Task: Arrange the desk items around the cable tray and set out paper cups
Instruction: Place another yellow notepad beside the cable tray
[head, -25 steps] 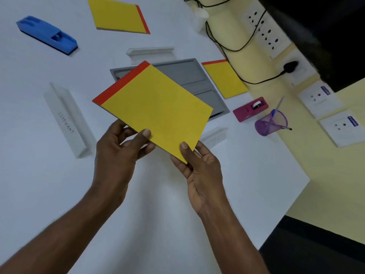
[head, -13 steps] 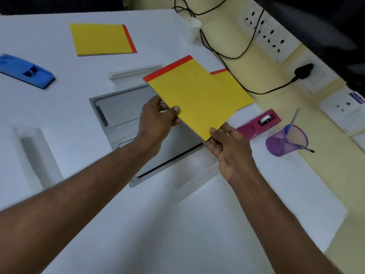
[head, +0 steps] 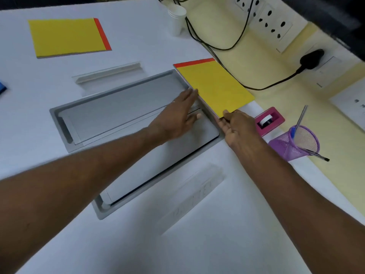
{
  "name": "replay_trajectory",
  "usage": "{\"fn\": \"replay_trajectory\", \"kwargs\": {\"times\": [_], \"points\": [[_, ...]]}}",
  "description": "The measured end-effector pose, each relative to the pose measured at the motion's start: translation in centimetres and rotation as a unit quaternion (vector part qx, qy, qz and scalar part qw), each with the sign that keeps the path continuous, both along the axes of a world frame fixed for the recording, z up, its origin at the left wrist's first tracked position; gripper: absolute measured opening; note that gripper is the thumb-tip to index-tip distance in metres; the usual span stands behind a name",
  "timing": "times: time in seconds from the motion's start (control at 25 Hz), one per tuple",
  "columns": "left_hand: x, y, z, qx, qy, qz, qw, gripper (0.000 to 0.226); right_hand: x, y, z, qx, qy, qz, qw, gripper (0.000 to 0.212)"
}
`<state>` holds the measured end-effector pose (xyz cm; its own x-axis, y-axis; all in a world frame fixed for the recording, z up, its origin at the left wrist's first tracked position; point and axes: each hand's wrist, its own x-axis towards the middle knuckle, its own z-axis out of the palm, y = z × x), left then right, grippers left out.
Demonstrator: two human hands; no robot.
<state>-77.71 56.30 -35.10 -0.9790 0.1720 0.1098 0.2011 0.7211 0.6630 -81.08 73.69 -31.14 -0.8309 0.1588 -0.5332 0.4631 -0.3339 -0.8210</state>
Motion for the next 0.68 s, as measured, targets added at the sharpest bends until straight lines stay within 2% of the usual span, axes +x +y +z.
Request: {"fn": "replay_trajectory", "kwargs": {"times": [0.04,0.08,0.16,0.24,0.32,0.36,0.4,0.44,0.52,0.68], "points": [[-0.7,0.3,-0.1,-0.019,-0.003,-0.009,1.000,0.067,-0.7,0.0,0.1,0.020,0.001,0.009,1.000,0.015],[-1.3,0.6,0.0,-0.027,-0.014,-0.021,0.999,0.065,-1.4,0.1,0.2,0.036,-0.001,0.011,0.999,0.021],[-2.3,1.0,0.0,-0.031,-0.045,-0.063,0.997,0.062,-2.7,-0.1,0.4,0.053,0.006,-0.016,0.998,0.047],[-3.0,1.3,-0.3,-0.039,-0.056,-0.096,0.993,0.060,-3.7,0.0,0.5,0.027,0.018,-0.070,0.997,0.059],[-3.6,1.1,-0.7,-0.049,-0.056,-0.106,0.992,0.060,-4.0,0.1,0.2,0.004,0.004,-0.088,0.996,0.059],[-4.0,1.1,-0.8,-0.057,-0.059,-0.111,0.991,0.060,-3.8,0.1,0.0,0.048,0.000,-0.068,0.997,0.058],[-4.5,1.1,-0.9,-0.066,-0.064,-0.114,0.989,0.061,-3.6,0.1,-0.4,0.150,0.004,-0.022,0.988,0.060],[-5.0,1.2,-1.1,-0.078,-0.070,-0.115,0.988,0.061,-3.6,0.0,-1.0,0.277,0.020,0.039,0.960,0.063],[-6.1,1.3,-1.6,-0.119,-0.073,-0.104,0.985,0.061,-3.9,-0.4,-2.2,0.469,0.079,0.160,0.865,0.064],[-7.4,1.4,-2.9,-0.215,-0.083,-0.060,0.971,0.063,-5.2,-0.5,-3.1,0.664,0.087,0.308,0.676,0.053]]}}
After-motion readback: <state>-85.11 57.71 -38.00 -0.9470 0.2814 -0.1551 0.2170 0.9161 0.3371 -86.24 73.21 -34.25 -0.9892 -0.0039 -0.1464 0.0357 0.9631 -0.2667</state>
